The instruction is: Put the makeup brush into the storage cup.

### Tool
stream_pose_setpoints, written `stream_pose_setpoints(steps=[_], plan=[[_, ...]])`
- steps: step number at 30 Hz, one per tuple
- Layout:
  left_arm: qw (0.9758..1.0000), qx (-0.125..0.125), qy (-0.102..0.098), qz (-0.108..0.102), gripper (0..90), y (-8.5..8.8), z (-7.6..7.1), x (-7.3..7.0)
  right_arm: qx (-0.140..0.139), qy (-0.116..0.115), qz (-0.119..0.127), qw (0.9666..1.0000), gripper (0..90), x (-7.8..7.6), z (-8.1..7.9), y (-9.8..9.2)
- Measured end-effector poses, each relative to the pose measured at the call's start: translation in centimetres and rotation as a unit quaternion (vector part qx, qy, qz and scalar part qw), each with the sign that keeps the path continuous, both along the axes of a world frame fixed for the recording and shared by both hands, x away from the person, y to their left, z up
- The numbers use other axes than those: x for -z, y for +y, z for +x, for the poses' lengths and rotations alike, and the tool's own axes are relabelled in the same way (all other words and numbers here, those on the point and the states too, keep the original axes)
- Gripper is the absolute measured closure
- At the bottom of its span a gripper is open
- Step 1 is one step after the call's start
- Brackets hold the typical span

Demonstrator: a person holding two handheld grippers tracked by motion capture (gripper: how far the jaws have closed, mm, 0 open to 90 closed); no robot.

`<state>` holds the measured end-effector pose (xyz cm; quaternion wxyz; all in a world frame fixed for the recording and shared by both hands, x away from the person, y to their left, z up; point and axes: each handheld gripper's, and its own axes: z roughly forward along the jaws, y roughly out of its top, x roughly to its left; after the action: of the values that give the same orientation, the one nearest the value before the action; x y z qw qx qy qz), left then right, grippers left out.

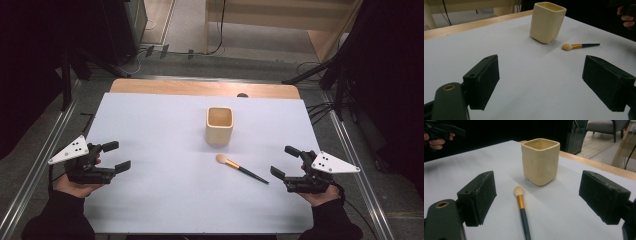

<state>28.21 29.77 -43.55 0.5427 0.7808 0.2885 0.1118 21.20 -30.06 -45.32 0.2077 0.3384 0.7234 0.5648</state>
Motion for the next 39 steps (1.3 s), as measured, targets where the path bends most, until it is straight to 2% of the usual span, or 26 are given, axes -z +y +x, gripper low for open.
stream_pose_setpoints(steps=[39], plan=[[1.0, -0.005, -0.002, 0.001, 14.5, -0.04, 0.0, -0.02, 0.002, -0.006, 0.009, 0.9999, 15.3, -0.12, -0.16, -0.29]])
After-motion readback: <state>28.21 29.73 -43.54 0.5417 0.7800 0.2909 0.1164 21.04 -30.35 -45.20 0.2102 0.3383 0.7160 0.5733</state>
